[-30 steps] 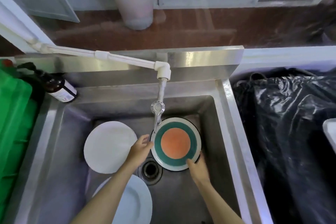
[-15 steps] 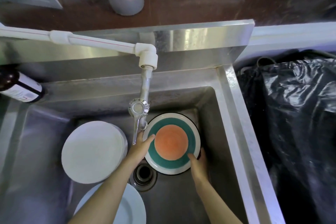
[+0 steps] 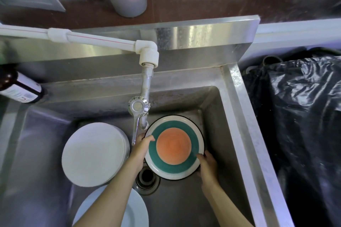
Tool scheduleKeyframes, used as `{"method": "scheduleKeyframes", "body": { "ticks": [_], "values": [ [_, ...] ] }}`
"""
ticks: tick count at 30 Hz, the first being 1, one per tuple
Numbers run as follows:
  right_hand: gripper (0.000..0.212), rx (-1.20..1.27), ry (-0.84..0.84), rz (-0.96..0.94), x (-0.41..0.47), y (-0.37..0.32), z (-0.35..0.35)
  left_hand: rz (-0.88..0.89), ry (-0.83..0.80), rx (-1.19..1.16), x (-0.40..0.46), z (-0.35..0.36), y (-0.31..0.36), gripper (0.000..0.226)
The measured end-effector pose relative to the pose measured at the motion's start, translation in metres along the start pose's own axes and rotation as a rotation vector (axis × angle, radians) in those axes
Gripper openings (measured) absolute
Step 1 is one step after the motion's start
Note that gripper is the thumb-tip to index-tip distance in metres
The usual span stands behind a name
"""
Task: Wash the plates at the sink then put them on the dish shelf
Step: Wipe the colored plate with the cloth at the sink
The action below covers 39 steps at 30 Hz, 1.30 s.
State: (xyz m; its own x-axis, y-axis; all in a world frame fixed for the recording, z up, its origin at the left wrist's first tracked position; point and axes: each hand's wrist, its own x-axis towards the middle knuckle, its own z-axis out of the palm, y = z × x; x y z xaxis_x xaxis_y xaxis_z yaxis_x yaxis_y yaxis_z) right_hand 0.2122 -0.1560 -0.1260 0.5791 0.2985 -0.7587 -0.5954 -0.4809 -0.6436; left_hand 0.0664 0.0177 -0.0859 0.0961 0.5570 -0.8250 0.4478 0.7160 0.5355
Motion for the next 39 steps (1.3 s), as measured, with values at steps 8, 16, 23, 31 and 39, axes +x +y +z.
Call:
{"method": "scheduleKeyframes", "body": {
  "ticks": [8,16,23,31,39],
  "values": [
    [0.031,-0.050,-0.036,0.020,-0.026,-0.008,-0.009,-0.006,0.070,0.010,-0.015,-0.019,-0.035,0.050],
    [0.052,-0.218,0.056,-0.074,-0.099,-0.029,-0.027,-0.051,0.060,-0.060,-0.114,-0.058,-0.018,0.017],
    [0.024,-0.315,0.151,-0.211,-0.181,-0.048,-0.040,-0.037,0.128,-0.129,-0.190,-0.091,-0.029,0.009],
    [0.025,-0.363,0.166,-0.367,-0.249,-0.056,-0.058,0.071,0.180,-0.191,-0.252,-0.125,-0.058,0.029],
    [0.023,-0.475,0.111,-0.680,-0.294,-0.090,-0.085,0.340,0.079,0.023,-0.300,-0.145,-0.048,0.023]
  ]
}}
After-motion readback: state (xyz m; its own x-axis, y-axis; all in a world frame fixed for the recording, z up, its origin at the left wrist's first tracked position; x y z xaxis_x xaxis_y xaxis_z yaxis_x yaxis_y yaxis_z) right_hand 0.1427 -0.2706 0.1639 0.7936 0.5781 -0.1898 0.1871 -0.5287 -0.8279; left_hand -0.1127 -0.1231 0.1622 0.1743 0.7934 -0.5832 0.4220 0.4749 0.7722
